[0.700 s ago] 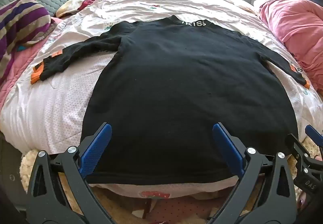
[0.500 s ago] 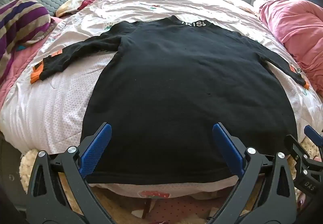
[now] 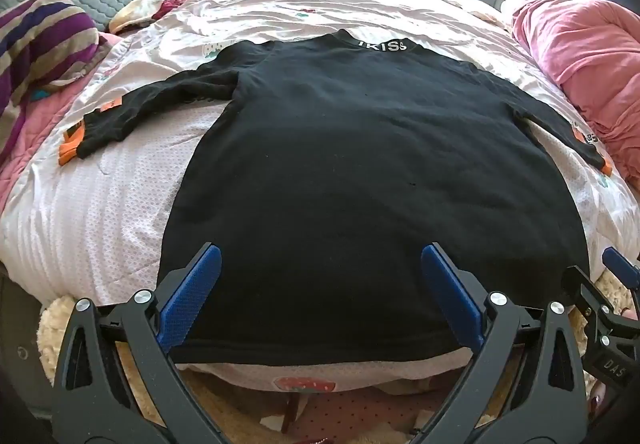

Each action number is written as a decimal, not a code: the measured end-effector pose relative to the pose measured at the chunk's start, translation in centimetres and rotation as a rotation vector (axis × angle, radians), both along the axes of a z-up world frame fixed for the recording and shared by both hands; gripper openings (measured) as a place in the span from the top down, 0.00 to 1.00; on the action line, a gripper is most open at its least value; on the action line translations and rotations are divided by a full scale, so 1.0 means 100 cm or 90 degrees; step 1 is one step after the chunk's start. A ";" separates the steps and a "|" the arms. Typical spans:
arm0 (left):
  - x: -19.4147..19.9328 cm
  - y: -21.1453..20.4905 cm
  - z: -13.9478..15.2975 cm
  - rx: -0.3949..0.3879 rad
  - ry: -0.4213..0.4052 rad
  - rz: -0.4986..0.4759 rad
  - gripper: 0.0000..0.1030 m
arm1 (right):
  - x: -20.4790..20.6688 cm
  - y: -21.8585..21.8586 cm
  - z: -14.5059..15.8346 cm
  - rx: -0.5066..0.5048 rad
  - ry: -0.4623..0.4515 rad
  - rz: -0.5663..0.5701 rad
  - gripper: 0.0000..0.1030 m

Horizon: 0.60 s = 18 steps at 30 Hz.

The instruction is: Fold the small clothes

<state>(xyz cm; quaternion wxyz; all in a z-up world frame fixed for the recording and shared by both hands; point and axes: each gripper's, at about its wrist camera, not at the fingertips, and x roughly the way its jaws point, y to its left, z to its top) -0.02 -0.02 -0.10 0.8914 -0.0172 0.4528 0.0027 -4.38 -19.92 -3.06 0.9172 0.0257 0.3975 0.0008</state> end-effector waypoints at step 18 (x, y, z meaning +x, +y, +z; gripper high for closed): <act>0.000 0.001 0.000 -0.002 -0.001 -0.001 0.09 | 0.000 0.001 -0.003 -0.002 0.001 0.003 0.04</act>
